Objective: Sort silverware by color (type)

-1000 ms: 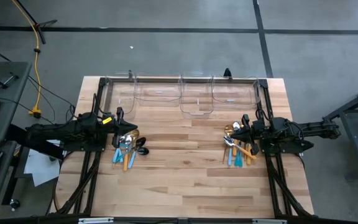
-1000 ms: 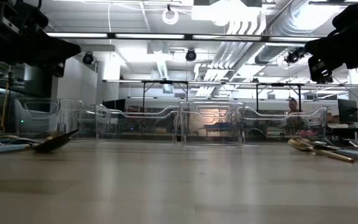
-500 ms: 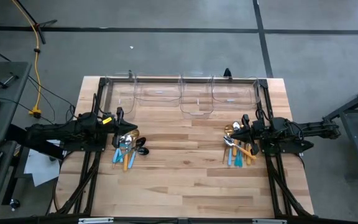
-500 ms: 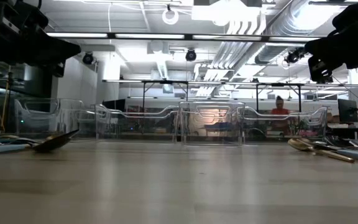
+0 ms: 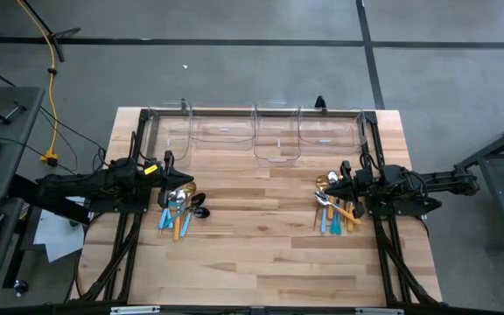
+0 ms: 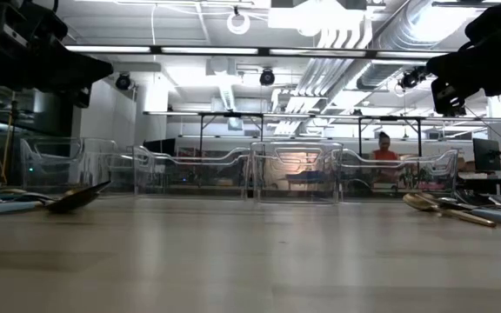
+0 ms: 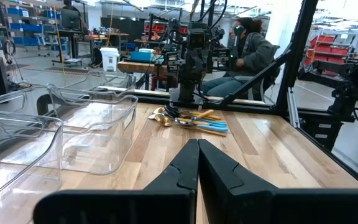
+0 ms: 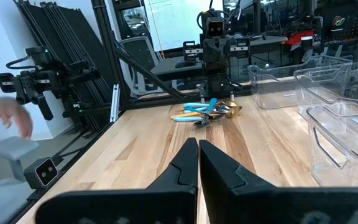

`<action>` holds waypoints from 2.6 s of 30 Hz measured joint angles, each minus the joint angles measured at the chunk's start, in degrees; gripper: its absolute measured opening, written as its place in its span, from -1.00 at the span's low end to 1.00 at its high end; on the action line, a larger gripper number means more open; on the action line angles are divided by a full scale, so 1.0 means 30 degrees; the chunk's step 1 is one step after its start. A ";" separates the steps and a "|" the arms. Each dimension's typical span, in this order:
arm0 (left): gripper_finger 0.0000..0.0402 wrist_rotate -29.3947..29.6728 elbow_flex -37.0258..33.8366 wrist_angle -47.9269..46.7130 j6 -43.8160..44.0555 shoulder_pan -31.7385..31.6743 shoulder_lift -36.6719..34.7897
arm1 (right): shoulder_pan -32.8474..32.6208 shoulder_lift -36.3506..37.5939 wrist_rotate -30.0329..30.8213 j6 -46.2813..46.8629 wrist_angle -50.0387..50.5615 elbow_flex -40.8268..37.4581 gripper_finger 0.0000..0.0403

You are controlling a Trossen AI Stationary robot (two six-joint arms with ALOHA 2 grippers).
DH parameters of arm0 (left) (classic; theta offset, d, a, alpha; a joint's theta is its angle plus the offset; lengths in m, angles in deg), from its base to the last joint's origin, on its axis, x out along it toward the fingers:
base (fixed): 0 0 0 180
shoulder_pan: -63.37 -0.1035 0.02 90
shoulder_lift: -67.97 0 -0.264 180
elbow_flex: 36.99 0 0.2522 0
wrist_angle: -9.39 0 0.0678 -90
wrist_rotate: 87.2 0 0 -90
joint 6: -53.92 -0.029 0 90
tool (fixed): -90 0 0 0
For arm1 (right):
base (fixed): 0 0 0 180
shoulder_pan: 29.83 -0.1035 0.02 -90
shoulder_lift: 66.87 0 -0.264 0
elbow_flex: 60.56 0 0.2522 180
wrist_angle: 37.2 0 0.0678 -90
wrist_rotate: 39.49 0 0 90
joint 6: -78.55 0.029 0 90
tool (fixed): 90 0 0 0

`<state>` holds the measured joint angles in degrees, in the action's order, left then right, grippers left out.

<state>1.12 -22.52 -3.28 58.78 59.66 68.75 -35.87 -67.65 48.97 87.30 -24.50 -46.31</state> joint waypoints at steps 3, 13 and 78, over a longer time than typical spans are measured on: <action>-1.00 -0.0002 0.0000 -0.0003 -0.0007 0.0000 0.0000 | 0.0006 0.0001 0.0000 -0.0003 0.0007 0.0001 -1.00; -1.00 -0.0004 0.0000 0.0004 0.0000 0.0000 0.0000 | 0.0015 0.0001 0.0007 -0.1566 0.0000 -0.0003 -1.00; -1.00 0.0222 -0.0003 -0.0018 0.1188 0.0000 0.0000 | -0.3480 -2.3309 0.1017 1.6686 1.9363 1.1687 -0.10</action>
<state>1.78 -22.53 -3.33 62.34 59.66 68.75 -46.31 -137.58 52.02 137.36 33.59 -11.24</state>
